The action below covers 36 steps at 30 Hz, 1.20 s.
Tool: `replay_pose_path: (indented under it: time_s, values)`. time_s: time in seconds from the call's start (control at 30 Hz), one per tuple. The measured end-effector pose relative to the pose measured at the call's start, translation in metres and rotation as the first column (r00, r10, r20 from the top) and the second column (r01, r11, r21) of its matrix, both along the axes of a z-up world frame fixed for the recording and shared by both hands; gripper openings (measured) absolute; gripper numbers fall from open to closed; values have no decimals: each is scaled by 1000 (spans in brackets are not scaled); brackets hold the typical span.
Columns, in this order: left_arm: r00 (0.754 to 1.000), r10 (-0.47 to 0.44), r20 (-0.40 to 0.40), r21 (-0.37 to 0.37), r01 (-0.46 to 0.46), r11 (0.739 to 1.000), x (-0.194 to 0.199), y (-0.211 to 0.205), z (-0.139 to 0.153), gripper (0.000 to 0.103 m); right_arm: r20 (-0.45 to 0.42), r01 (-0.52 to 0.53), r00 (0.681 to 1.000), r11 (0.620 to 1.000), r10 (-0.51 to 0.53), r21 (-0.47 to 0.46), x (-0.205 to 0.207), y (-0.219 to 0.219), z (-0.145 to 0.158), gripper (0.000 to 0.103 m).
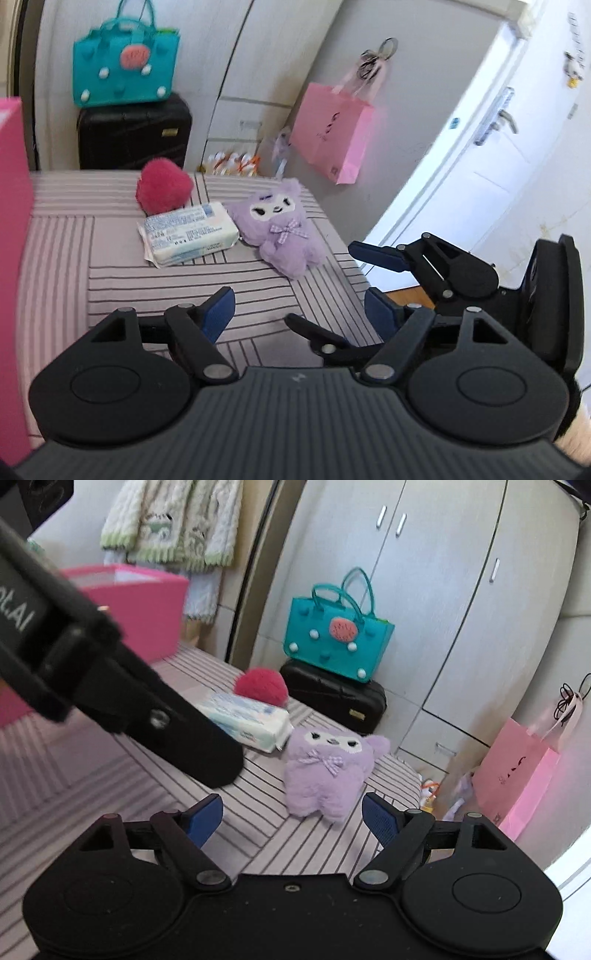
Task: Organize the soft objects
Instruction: 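Withdraw both open grippers from the box toward the purple plush toy, then close left gripper on the purple plush while right gripper grips its other side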
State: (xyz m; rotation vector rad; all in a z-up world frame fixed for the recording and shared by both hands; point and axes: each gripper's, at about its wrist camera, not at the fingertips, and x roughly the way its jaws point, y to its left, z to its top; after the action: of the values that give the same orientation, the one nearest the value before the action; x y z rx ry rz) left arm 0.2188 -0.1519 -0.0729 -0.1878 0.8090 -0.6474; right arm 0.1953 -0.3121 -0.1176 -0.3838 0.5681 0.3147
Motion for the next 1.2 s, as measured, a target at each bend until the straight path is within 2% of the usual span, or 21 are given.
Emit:
replay_pose_path:
  time_s: [0.13,0.23,0.4,0.5,0.57,0.67,0.87,1.0,1.2]
  values:
    - [997,73,-6,6,-73,997,13,-9,-11,76,-4,15,1000,1000,-15,9,17,0,-7,86]
    - [994,105,-29,-13,-106,994,18,-9,-16,76,-7,29,1000,1000,-29,8,27,0,-10,86]
    - [989,135,-64,-34,-137,990,29,-15,-22,76,-24,46,999,997,-45,59,40,-5,-15,83]
    - [987,134,-89,-56,-139,989,32,-20,-26,75,-28,73,997,993,-71,91,45,-8,-17,72]
    - [986,135,-98,-64,-142,988,33,-22,-28,75,-41,87,996,989,-83,121,46,-11,-16,59]
    - [985,142,-99,-64,-149,987,33,-24,-29,75,-65,99,994,983,-89,157,44,-14,-16,52]
    - [984,143,-106,-83,-152,985,33,-22,-32,75,-119,140,986,966,-116,216,27,-22,-14,50]
    - [984,132,-118,-94,-143,985,32,-23,-34,74,-178,178,976,937,-129,299,22,-33,-17,50]
    - [985,111,-131,-110,-126,986,30,-29,-38,73,-230,224,962,902,-145,370,8,-37,-17,50]
